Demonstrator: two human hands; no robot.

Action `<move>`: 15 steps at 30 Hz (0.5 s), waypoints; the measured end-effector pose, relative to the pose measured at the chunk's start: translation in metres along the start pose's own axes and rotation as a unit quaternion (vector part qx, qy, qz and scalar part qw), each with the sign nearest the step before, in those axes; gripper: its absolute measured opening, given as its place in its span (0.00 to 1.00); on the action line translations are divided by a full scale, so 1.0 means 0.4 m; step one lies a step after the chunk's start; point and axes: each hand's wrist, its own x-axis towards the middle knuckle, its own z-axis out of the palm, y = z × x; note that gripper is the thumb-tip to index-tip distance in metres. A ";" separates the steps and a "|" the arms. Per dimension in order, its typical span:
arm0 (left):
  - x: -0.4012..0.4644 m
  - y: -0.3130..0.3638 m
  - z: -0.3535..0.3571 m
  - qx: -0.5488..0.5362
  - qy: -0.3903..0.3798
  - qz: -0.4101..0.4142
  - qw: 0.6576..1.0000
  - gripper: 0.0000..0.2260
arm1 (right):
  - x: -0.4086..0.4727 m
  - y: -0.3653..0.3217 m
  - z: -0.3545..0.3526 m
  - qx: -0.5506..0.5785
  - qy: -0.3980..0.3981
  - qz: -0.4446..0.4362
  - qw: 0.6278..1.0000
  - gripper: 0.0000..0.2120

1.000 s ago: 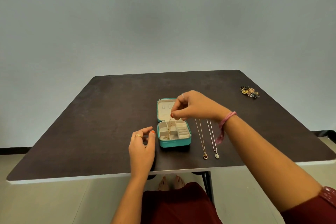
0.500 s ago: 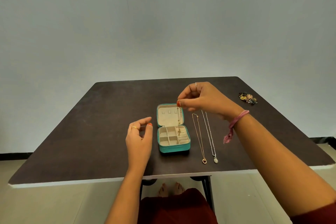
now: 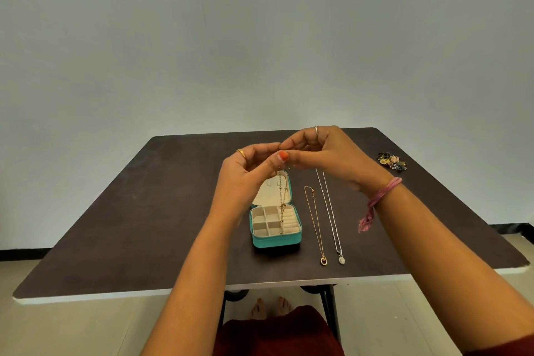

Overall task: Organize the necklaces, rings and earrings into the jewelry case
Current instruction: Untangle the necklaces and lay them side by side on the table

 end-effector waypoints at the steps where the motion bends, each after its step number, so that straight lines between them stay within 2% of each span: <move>1: 0.003 0.006 0.000 -0.009 0.001 -0.005 1.000 0.10 | -0.002 -0.001 -0.001 0.010 0.002 -0.004 1.000 0.11; 5: 0.012 0.033 -0.004 -0.062 -0.026 -0.045 0.997 0.13 | -0.014 -0.004 -0.006 0.044 -0.002 -0.025 0.999 0.11; 8: 0.019 0.050 -0.007 -0.104 -0.039 -0.065 0.992 0.10 | -0.026 0.002 -0.012 0.102 -0.020 -0.023 0.994 0.11; 15: 0.038 0.077 -0.024 -0.151 -0.016 -0.056 0.987 0.07 | -0.054 0.058 -0.027 0.107 -0.045 0.045 0.992 0.11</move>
